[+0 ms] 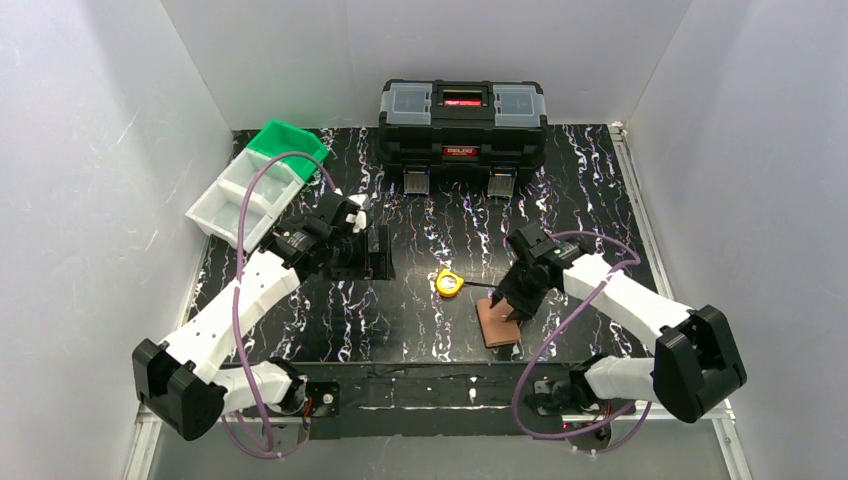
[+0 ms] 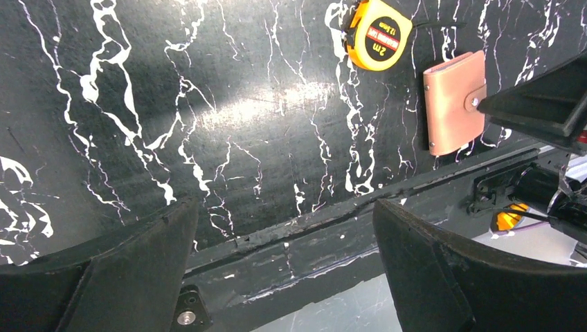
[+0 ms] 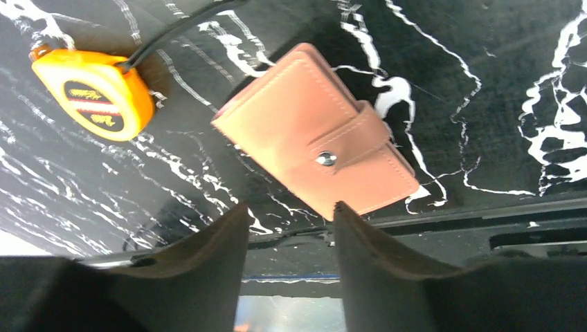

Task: Take the credit cards out of the card holder
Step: Open the card holder at the corner of the board.

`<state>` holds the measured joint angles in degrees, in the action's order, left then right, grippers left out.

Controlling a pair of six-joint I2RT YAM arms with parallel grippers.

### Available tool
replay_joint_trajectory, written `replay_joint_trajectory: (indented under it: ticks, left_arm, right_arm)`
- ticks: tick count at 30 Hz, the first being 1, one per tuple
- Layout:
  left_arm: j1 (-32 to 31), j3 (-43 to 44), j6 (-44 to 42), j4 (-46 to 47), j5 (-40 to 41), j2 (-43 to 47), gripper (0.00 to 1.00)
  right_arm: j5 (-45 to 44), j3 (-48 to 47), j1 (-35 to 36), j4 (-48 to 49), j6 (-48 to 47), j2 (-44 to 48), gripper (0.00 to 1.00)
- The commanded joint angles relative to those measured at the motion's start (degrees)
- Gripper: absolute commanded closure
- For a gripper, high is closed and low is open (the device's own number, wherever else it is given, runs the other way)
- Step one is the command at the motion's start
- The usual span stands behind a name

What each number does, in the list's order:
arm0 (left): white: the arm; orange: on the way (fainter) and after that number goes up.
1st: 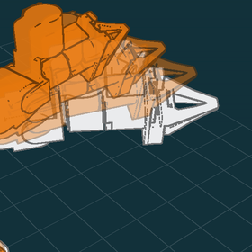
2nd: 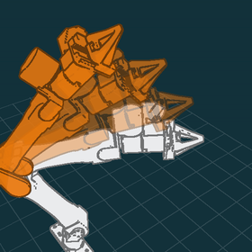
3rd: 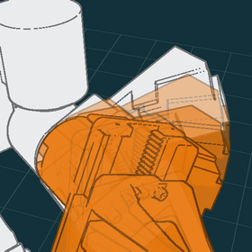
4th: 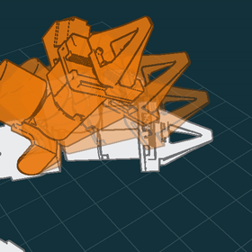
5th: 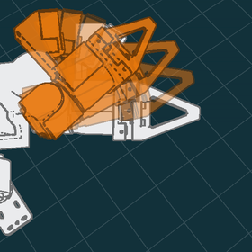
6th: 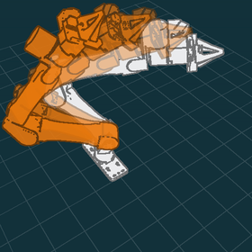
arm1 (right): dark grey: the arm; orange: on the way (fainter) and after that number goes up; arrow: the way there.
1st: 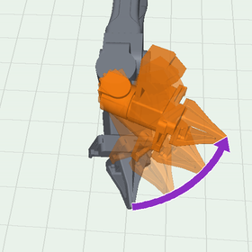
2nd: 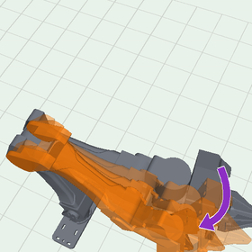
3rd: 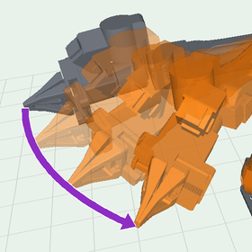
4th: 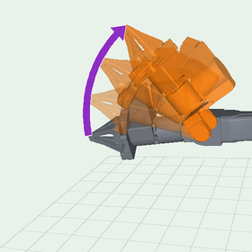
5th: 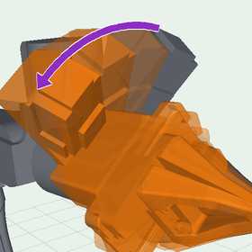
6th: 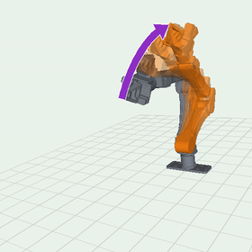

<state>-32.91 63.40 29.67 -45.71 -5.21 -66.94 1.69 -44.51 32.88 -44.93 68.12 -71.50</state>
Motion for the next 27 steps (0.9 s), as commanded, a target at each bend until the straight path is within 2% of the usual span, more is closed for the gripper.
replay_joint_trajectory:
  ticks: [1, 4, 8, 11, 21, 27]
  left_arm:
    - [-1.0, -1.2, 0.3, 0.5, -2.3, -0.7, 0.02]
    - [-1.6, -1.7, 0.7, 0.8, -2.3, -1.0, 0.02]
    - [-2.1, -2.5, 1.4, 1.4, -2.3, -1.1, 0.02]
    - [-2.5, -2.8, 1.8, 1.5, -2.3, -1.5, 0.02]
    - [-3.6, -3.3, 3.2, 1.7, -1.9, -2.0, 0.02]
    - [-3.7, -3.5, 3.3, 1.1, -1.4, -1.6, 0.02]
  right_arm:
    - [-1.4, -6.5, 1.7, -3.3, -4.6, 0.0, 0.38]
    - [-5.2, -7.1, 2.1, -4.8, -10.3, 0.9, 0.35]
    - [-6.0, -5.2, 2.6, -3.0, -20.5, 0.6, 0.36]
    - [-8.3, -4.1, 4.1, -2.0, -24.3, 0.3, 0.38]
    - [-10.0, -3.5, 7.5, 2.9, -27.8, -5.5, 0.49]
    - [-11.7, -3.4, 8.8, 3.3, -26.9, -8.9, 0.52]
